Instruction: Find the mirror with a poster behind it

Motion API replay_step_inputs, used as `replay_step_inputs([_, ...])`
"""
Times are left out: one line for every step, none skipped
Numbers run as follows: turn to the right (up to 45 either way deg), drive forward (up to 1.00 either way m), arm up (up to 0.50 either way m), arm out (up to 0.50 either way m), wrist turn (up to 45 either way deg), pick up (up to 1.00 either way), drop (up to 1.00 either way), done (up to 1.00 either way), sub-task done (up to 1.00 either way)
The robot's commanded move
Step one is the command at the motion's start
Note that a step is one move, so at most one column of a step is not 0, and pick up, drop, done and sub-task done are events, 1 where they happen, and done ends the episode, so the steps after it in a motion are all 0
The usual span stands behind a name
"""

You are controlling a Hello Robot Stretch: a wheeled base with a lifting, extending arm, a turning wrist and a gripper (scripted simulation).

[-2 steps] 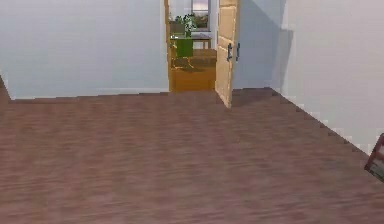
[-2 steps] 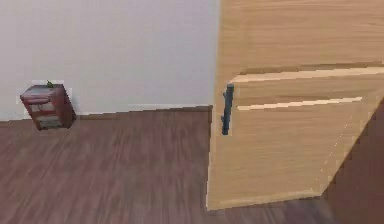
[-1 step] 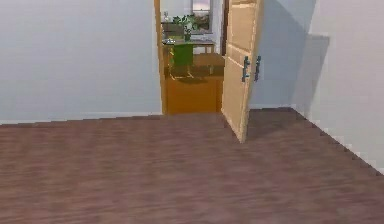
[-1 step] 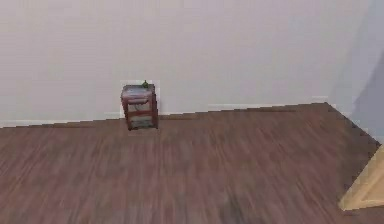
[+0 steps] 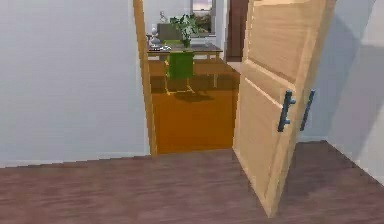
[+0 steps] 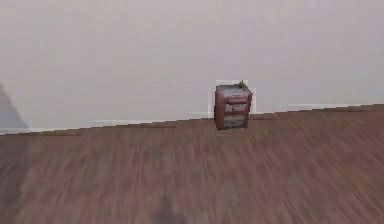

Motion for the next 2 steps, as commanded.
replay_step_inputs([0.0,1.0,0.0,0.0,0.0,0.0,0.0,0.0,0.0])
replay_step_inputs([0.0,1.0,0.0,0.0,0.0,0.0,0.0,0.0,0.0])
